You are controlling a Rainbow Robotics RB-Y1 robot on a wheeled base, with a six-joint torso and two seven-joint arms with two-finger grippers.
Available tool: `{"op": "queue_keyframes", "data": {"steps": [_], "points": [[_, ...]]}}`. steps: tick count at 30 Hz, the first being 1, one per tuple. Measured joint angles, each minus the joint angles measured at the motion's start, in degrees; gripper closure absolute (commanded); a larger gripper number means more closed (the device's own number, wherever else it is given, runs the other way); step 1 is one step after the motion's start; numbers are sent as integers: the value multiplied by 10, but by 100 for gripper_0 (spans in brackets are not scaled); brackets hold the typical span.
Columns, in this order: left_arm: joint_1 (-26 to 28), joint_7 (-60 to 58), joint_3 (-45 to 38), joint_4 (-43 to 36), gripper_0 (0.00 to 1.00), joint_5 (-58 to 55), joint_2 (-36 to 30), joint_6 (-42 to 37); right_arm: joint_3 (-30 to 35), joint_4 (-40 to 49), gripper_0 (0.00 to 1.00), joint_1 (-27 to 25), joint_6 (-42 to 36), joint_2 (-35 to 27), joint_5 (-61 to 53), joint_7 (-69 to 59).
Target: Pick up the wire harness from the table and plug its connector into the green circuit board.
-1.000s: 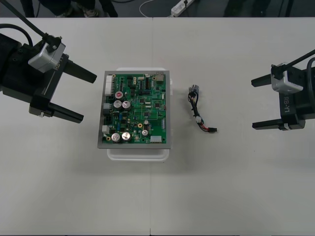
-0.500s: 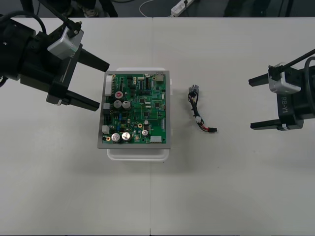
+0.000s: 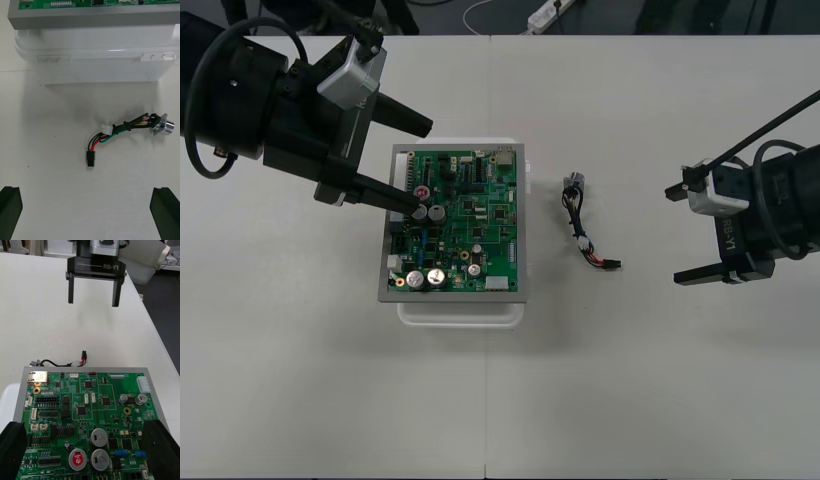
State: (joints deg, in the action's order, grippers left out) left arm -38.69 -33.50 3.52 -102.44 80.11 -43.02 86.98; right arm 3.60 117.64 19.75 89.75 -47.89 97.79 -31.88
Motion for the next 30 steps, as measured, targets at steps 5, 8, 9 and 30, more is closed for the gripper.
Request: {"op": "queue_keyframes", "data": {"steps": [5,8,9,30], "points": [[-13,-11,0,0,12,19,11,-8,-26,0,0,15,0,-1,12,-7],[-21,-12,0,0,12,23,17,-11,-43,0,0,24,0,-1,28,-37],[-23,-12,0,0,12,23,19,-11,-49,0,0,27,0,-1,33,-55],[-41,-14,7,0,14,24,26,-13,-162,1,0,83,0,-7,117,-98]]}}
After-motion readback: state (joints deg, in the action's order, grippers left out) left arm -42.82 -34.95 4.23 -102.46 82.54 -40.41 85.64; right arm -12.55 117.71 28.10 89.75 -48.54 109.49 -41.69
